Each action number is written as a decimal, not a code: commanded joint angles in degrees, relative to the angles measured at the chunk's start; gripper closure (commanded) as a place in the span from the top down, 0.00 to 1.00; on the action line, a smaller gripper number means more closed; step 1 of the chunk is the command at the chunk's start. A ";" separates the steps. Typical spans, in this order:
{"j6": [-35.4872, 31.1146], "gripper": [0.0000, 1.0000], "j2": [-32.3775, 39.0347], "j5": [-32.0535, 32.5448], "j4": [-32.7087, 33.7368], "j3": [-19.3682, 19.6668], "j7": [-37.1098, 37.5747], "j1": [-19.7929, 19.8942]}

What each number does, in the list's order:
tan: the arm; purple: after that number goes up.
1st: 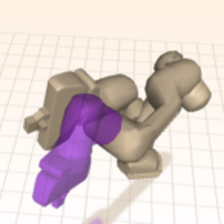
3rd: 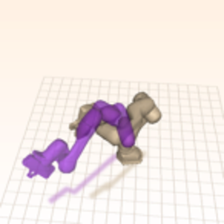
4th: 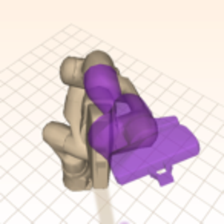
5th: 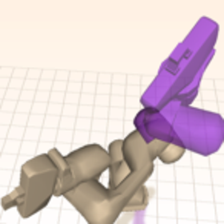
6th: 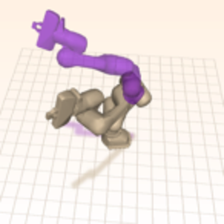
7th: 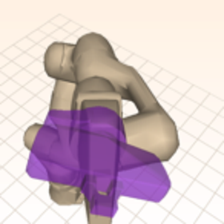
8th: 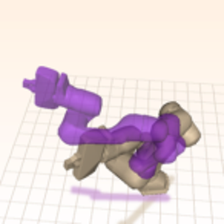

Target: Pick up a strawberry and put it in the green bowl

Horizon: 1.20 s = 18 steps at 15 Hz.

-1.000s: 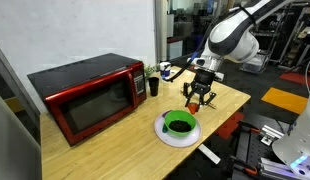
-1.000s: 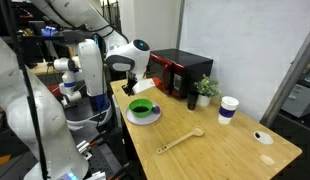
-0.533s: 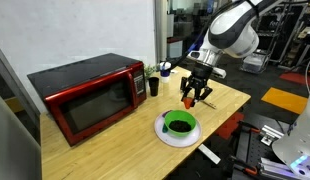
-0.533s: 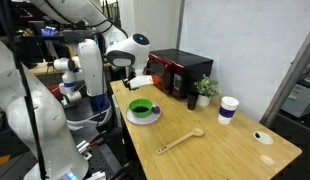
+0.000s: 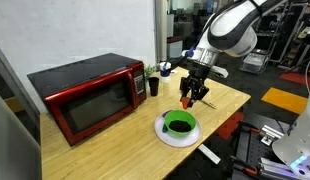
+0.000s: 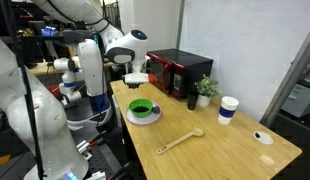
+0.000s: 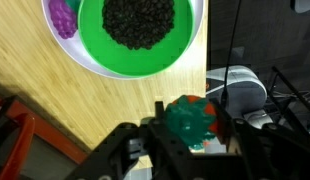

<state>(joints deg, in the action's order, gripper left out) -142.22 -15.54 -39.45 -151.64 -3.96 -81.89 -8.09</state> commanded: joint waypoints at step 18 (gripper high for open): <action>-1.16 0.23 1.40 2.46 0.76 1.16 5.60 -2.02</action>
<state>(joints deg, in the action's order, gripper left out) -142.19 -14.93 -37.62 -151.43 -3.50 -78.18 -9.12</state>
